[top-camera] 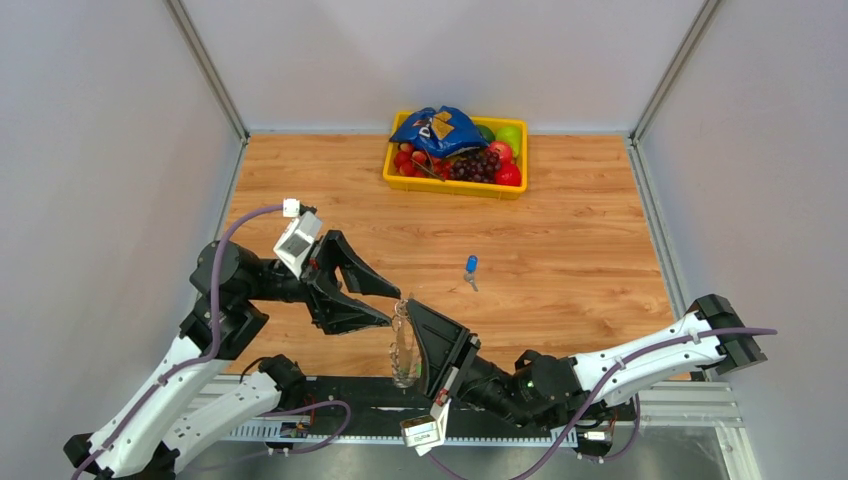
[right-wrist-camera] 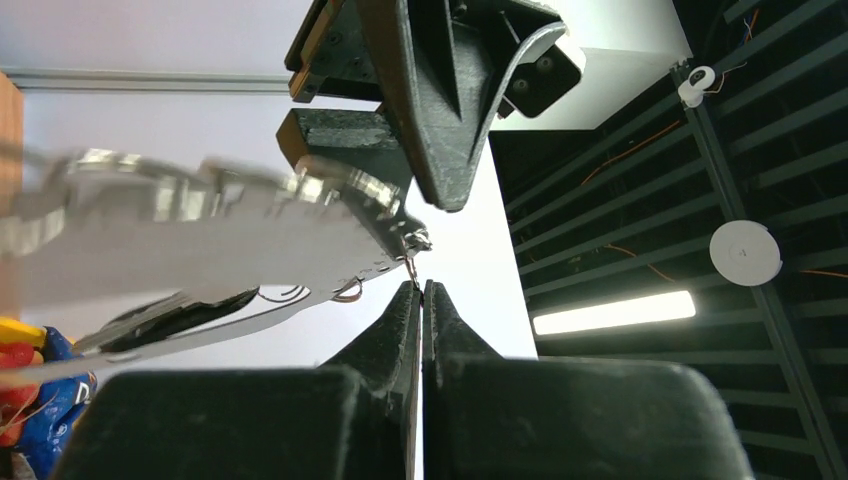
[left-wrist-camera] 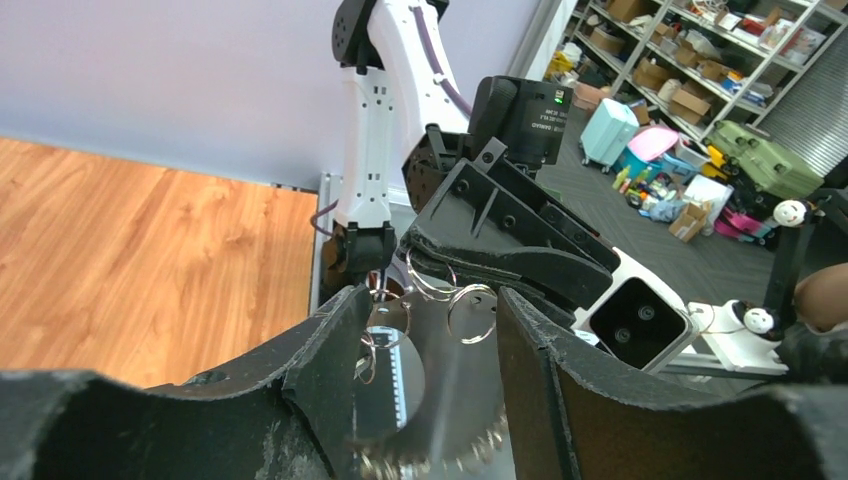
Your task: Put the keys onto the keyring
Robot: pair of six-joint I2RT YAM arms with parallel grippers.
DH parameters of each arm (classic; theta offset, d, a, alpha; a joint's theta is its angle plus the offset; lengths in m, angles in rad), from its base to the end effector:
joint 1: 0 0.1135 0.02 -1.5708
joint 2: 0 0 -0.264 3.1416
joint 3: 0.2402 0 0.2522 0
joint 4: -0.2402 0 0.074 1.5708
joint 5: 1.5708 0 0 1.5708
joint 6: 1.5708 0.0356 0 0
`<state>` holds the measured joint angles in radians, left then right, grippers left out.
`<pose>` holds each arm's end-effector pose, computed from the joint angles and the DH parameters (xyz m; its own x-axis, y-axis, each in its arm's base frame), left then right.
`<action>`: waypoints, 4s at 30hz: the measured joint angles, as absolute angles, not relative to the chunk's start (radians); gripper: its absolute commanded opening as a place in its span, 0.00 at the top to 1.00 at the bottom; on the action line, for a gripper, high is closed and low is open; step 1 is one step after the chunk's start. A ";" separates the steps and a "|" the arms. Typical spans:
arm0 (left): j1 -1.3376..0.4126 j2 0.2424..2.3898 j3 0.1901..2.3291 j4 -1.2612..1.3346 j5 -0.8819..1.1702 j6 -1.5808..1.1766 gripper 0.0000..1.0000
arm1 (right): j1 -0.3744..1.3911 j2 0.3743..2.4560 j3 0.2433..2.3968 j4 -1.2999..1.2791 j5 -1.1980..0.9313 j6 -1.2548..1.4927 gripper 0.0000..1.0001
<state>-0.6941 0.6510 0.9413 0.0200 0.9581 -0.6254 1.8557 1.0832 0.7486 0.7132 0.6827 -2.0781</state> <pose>0.0717 -0.0975 0.4299 -0.3756 -0.1254 -0.9183 0.9211 -0.1600 -0.3549 -0.0464 0.2384 0.3605 0.8453 -0.4735 0.2476 0.3510 0.1427 -0.9254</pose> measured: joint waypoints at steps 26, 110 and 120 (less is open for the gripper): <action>-0.693 0.703 0.928 0.173 1.037 -0.771 0.75 | 1.856 1.087 0.749 0.728 0.674 -2.090 1.00; -0.697 0.911 1.358 -0.753 0.646 -0.096 1.00 | 1.787 0.939 1.362 -0.284 0.709 -0.527 0.41; -0.697 0.909 1.314 -0.844 0.547 -0.007 1.00 | 1.141 1.111 1.514 -0.590 0.055 -0.155 0.43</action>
<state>-0.6968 0.9092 1.3136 -0.8436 0.5468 -0.0067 1.1412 1.1114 1.5143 -0.5903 0.0547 -0.1551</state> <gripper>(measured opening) 0.006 0.569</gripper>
